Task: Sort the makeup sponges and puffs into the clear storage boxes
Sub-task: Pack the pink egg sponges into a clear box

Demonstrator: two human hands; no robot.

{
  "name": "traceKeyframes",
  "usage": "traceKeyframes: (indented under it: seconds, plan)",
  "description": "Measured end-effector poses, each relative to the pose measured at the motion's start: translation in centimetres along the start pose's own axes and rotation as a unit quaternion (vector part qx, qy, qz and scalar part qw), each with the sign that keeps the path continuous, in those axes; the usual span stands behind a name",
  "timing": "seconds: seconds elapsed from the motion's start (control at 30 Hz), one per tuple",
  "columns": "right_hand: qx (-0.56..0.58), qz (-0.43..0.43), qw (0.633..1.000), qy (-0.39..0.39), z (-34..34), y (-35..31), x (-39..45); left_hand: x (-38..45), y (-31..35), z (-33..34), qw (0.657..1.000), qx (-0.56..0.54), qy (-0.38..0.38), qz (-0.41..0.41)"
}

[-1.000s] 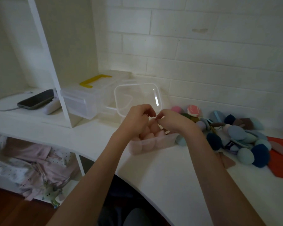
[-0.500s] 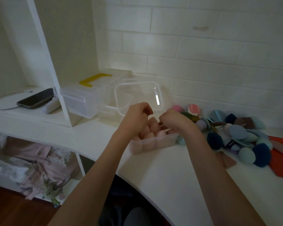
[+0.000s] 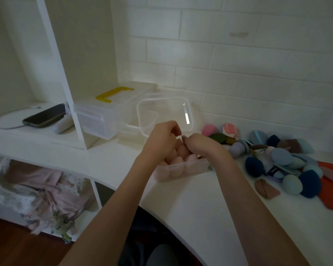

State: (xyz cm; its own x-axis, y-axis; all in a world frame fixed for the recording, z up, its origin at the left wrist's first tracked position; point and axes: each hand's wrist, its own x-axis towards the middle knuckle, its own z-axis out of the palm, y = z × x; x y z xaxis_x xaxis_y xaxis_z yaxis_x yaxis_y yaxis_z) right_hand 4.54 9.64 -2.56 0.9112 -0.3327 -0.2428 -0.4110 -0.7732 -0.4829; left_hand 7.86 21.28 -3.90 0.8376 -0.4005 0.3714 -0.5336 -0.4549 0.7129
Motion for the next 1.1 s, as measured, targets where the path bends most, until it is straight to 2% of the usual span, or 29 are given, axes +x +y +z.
traceKeyframes:
  seconds: [0.1,0.23,0.3,0.37,0.43,0.5,0.6,0.7,0.8,0.9,0.97,1.1]
  plan:
    - [0.014,-0.009,0.999,0.029,0.2,0.2,0.1,-0.2,0.2,-0.1,1.000,-0.013,0.003,0.001]
    - [0.066,-0.056,0.984,0.156,-0.3,1.1,-0.4,-0.2,0.6,-0.4,0.999,-0.034,0.013,0.012]
    - [0.150,-0.113,0.956,0.225,-1.3,1.8,-1.3,-0.1,1.0,-0.5,0.999,-0.034,0.021,0.020]
    - [0.225,-0.158,0.913,0.303,-2.7,3.0,-2.4,-0.1,1.9,-0.5,0.998,-0.040,0.027,0.033]
    - [0.253,-0.156,0.876,0.379,-4.3,5.0,-2.9,-0.2,3.6,-0.2,0.996,-0.061,0.039,0.056]
    - [0.245,-0.123,0.866,0.418,-5.6,7.4,-2.8,-0.7,5.9,0.7,0.991,-0.102,0.040,0.076]
    - [0.274,-0.070,0.879,0.385,-7.1,10.3,-2.6,-1.9,9.4,4.6,0.973,-0.210,0.001,0.093]
    - [0.360,-0.064,0.877,0.312,-7.5,11.7,-2.9,-3.0,10.9,10.6,0.957,-0.282,-0.037,0.058]
    - [0.358,-0.085,0.887,0.279,-7.9,12.7,-2.6,-3.4,11.5,15.3,0.965,-0.262,-0.003,0.031]
    - [0.355,-0.085,0.900,0.241,-8.1,12.3,-1.2,-2.2,11.6,17.1,0.955,-0.291,0.050,-0.026]
    - [0.318,-0.094,0.914,0.234,-7.9,11.4,0.6,-0.6,10.7,17.7,0.957,-0.266,0.081,-0.085]
    - [0.168,-0.168,0.940,0.247,-7.0,9.4,4.5,3.1,8.8,18.4,0.973,-0.123,0.139,-0.141]
